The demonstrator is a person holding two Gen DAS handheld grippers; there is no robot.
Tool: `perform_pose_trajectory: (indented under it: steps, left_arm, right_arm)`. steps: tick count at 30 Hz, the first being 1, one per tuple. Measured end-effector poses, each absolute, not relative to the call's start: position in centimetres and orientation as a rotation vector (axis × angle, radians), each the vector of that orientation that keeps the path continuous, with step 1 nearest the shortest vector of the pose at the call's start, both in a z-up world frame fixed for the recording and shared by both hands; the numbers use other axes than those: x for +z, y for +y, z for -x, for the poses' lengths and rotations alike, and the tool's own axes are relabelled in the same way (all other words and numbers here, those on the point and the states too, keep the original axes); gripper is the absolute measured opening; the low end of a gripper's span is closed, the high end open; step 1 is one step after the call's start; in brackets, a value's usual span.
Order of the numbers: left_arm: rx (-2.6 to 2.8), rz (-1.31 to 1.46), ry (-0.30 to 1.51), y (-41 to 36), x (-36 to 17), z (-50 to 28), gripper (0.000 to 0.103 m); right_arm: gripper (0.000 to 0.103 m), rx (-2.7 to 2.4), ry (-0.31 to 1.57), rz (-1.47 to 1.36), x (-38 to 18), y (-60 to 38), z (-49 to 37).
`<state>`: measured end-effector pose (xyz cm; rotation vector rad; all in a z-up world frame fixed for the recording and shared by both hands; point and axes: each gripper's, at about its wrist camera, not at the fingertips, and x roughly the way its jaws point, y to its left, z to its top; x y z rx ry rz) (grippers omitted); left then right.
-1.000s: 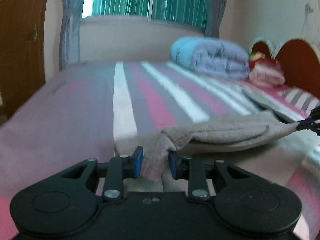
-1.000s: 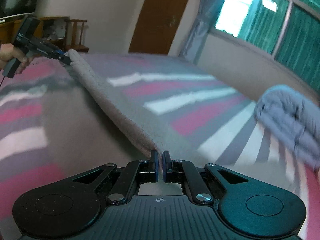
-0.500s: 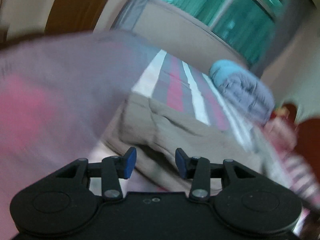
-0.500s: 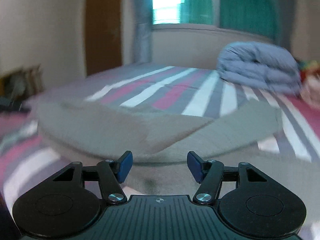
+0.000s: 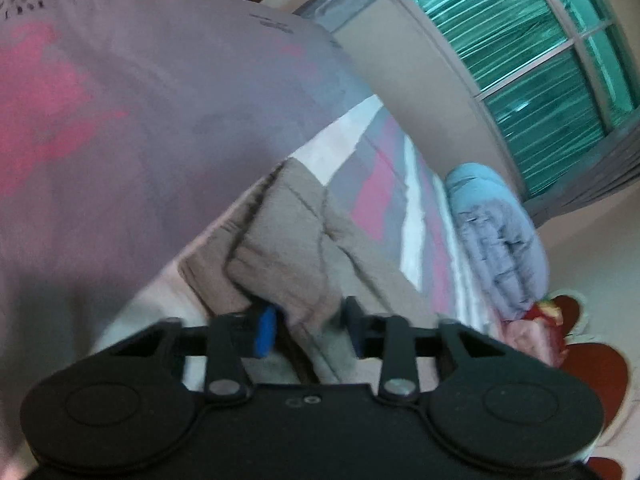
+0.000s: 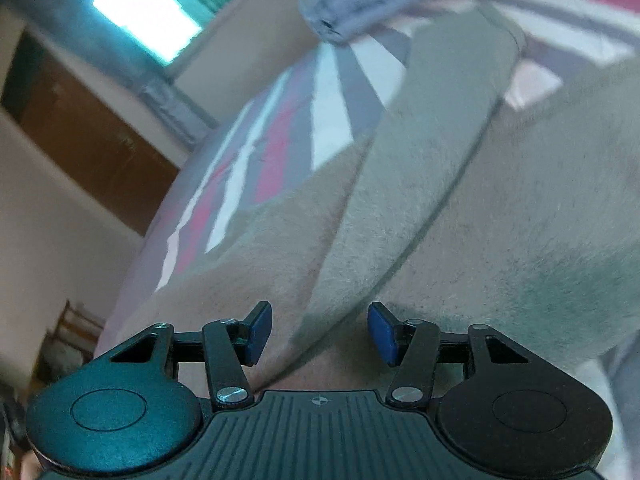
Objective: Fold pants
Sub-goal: 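Lift the waistband with both grippers and fold it over toward the cuffs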
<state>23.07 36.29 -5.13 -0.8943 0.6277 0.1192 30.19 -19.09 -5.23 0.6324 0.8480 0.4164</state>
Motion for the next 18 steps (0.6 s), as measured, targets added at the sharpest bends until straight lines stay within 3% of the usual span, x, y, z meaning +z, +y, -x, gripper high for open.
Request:
perform_pose_trajectory:
  steps: [1,2,3,8,10,14,18]
  left_arm:
    - [0.115,0.877,0.631,36.3,-5.1,-23.3,0.015]
    - [0.112,0.857,0.635,36.2,-5.0,-23.3,0.015]
    - [0.100,0.837,0.632,36.2,-4.7,-23.3,0.014]
    - [0.020,0.788,0.539,36.9,-2.5,-21.5,0.014]
    - [0.025,0.741,0.599,36.8,-3.4,-21.3,0.014]
    - [0.049,0.729,0.668,36.5,-6.8,-21.0,0.014]
    - [0.056,0.695,0.647,35.8,-5.8,-20.9,0.014]
  right_arm:
    - [0.048,0.406,0.853,-0.649,-5.5,-19.3,-30.8]
    - [0.017,0.398,0.859,-0.656,-5.8,-19.5,-30.9]
    - [0.012,0.391,0.881,-0.655,-5.9,-19.6,-31.3]
    - [0.010,0.491,0.730,-0.601,-2.4,-21.4,-27.8]
    - [0.010,0.529,0.690,-0.589,-1.4,-22.2,-25.5]
    - [0.010,0.472,0.847,-0.490,-5.8,-21.4,-24.8]
    - [0.010,0.456,0.836,-0.544,-6.6,-22.8,-24.0]
